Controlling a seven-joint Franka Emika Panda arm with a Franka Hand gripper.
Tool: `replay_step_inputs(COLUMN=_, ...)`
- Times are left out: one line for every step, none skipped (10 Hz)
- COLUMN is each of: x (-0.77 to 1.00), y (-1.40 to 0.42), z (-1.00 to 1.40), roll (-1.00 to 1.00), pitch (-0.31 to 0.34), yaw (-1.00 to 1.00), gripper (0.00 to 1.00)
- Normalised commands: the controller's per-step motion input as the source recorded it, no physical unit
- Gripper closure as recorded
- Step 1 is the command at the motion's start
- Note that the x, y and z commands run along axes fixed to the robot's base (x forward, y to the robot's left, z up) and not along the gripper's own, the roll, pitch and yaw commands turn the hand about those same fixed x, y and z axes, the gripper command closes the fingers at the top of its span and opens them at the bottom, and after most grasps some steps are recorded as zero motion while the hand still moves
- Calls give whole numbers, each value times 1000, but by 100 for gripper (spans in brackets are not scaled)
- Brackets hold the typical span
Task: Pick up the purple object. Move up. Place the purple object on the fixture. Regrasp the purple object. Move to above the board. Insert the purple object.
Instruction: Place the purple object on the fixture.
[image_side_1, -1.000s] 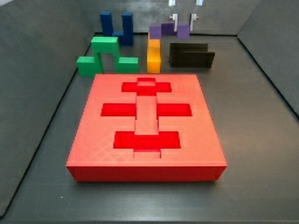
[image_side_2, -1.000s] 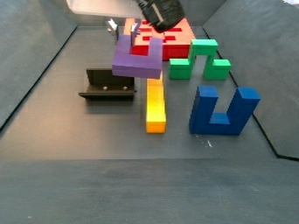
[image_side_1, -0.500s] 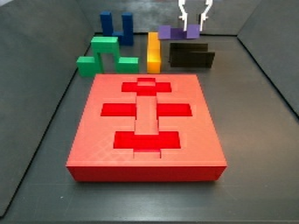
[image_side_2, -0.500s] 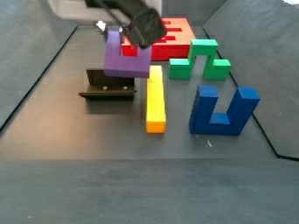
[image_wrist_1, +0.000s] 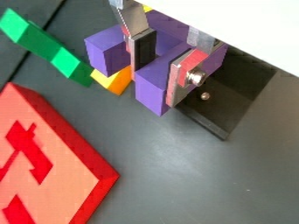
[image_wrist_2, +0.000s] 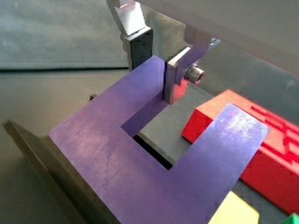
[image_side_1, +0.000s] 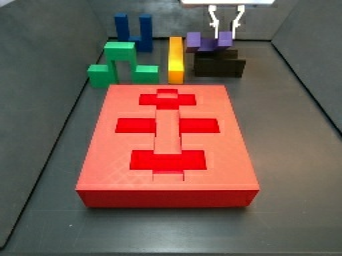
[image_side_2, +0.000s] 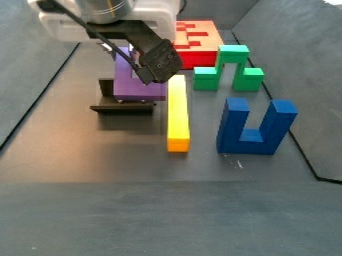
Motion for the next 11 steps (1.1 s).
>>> replay_step_inputs(x=883, y=0, z=0, roll=-157, pitch=503, yaw=-34, gripper=100)
replay_step_inputs(x=869, y=0, z=-11, roll=-197, pitch=231, yaw=-197, gripper=100)
replay_step_inputs(x=783, y=14, z=-26, roll=-254, pitch=0, yaw=-277, gripper=100)
replay_step_inputs(x=569, y=0, z=-140, roll=-177, pitch=-334, yaw=-314, gripper=100)
replay_step_inputs(x=529, y=0, z=-17, roll=-206, pitch=-414, yaw=-317, gripper=100)
replay_step_inputs(x=429, y=0, z=0, roll=-120, pitch=-406, yaw=-263, gripper=100)
replay_step_inputs(x=269, y=31, z=0, roll=-109, pitch=-114, yaw=-9, gripper=100)
replay_step_inputs(x=343, y=17, z=-46, roll=0, pitch=120, yaw=163, gripper=100)
replay_step_inputs(x=203, y=0, z=-183, roll=34, pitch=71, yaw=177, gripper=100)
replay_step_inputs(x=51, y=0, z=-280, roll=60, pitch=0, yaw=200, gripper=100)
replay_step_inputs(x=129, y=0, z=-220, roll=0, pitch=0, yaw=60, gripper=100)
